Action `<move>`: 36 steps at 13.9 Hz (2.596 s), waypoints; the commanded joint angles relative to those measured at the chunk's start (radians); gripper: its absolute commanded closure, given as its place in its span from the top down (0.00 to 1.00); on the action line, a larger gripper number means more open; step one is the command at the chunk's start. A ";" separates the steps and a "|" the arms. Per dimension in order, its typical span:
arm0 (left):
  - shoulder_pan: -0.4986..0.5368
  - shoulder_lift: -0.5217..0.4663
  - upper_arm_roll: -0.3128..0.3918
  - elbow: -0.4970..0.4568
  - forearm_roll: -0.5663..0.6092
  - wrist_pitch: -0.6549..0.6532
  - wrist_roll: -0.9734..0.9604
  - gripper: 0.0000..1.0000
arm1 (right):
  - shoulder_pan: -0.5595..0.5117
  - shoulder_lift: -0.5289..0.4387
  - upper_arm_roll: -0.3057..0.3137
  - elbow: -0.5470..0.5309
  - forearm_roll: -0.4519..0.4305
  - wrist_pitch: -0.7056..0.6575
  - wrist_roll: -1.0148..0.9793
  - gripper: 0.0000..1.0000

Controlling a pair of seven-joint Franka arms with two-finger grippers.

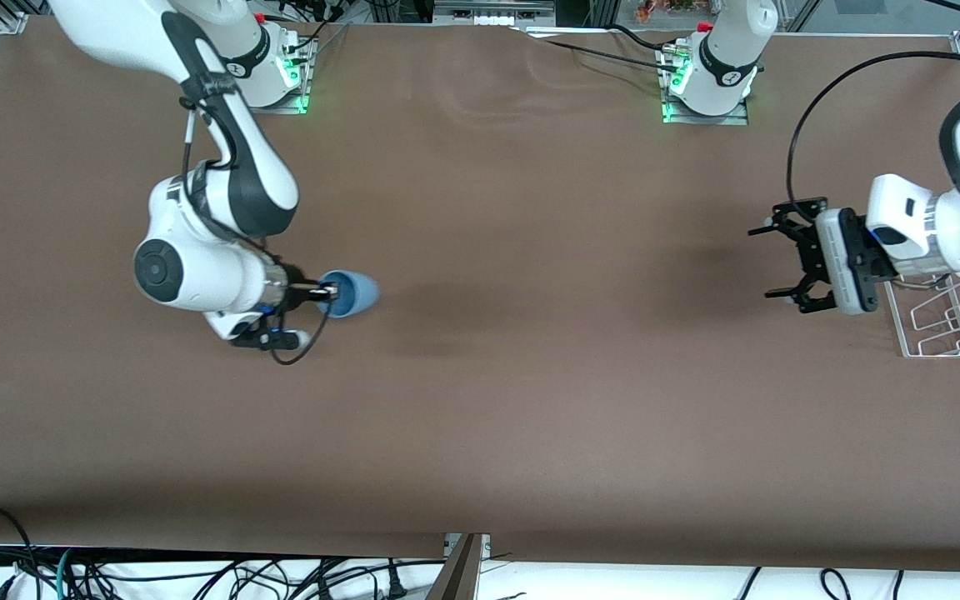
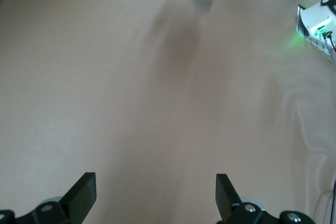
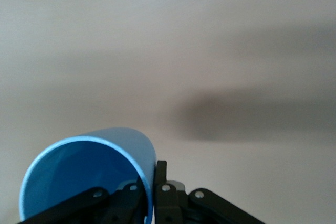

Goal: Transfer cup to left arm and place on rack
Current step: 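Carry the cup toward the left gripper while the left gripper approaches, then close the left gripper on the cup's base beside the right gripper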

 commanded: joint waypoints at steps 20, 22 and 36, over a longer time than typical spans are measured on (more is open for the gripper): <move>-0.082 0.107 -0.251 0.004 -0.097 0.365 0.108 1.00 | 0.347 0.232 0.067 0.342 0.927 0.434 0.733 0.00; -0.084 0.107 -0.286 -0.001 -0.065 0.409 0.097 1.00 | 0.347 0.232 0.067 0.342 0.927 0.434 0.733 0.00; -0.105 0.113 -0.300 -0.021 0.078 0.434 0.074 0.16 | 0.347 0.236 0.065 0.344 0.935 0.435 0.730 0.00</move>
